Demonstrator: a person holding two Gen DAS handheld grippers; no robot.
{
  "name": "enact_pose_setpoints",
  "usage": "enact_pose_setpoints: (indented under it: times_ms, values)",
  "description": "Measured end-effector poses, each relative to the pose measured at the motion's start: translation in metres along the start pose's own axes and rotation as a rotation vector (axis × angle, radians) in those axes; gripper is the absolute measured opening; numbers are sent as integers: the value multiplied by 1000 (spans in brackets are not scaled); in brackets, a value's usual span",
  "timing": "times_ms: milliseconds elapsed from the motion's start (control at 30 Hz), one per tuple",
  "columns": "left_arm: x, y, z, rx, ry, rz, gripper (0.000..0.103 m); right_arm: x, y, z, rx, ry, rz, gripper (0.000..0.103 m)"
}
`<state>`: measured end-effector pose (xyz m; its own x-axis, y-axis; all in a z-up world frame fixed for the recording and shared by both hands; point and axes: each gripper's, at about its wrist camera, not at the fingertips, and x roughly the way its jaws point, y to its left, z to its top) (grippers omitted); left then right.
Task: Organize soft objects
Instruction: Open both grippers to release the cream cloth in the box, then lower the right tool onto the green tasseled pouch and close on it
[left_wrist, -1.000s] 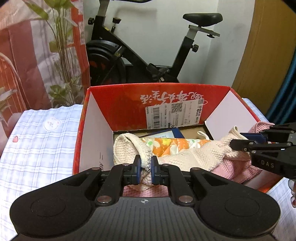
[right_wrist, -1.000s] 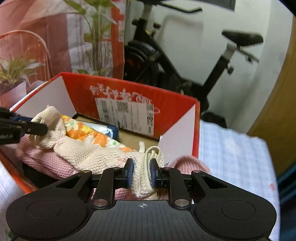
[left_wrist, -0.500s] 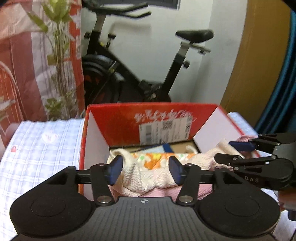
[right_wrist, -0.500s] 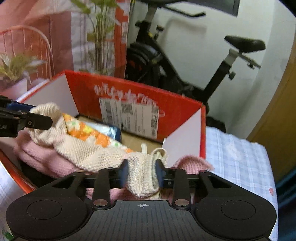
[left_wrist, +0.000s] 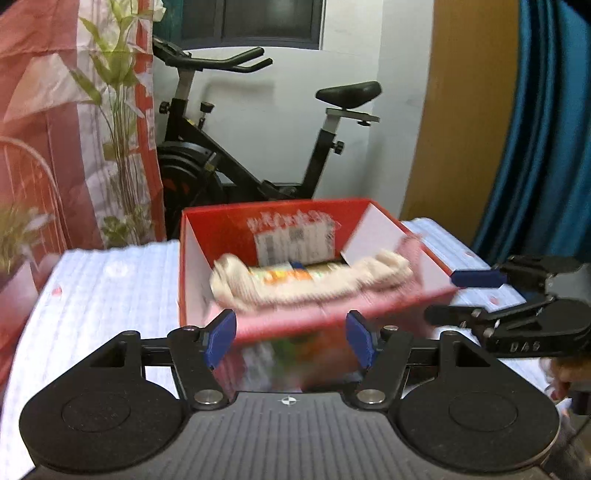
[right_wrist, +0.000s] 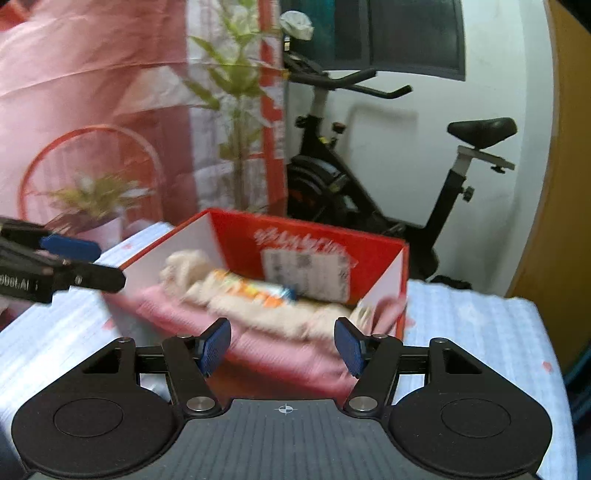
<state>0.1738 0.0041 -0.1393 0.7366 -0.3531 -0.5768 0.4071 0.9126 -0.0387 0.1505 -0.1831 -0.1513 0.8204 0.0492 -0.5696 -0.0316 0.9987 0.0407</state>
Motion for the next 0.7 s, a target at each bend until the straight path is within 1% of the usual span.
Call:
enact_pose_setpoints:
  times_ms: [100, 167, 267, 333, 367, 467, 567, 700]
  values:
    - [-16, -9, -30, -24, 27, -20, 68, -21, 11, -29, -20, 29, 31, 59]
    - [-22, -13, -49, -48, 52, -33, 68, -31, 19, -50, -30, 64, 46, 59]
    - [-28, -14, -72, -83, 81, -40, 68, -46, 26, -76, -42, 112, 66, 59]
    - [-30, -15, -84, -106, 93, -37, 68, -56, 31, -90, -43, 127, 82, 59]
    - [-30, -15, -90, -120, 99, -35, 68, -61, 34, -98, -42, 133, 92, 61]
    - [-31, -15, -104, -157, 116, -34, 68, -71, 43, -112, -31, 146, 125, 68]
    - [-29, -15, -114, -181, 132, -30, 68, -75, 53, -122, -43, 171, 156, 69]
    - [-27, -12, -123, -204, 155, -25, 68, -63, 62, -133, -55, 239, 187, 69]
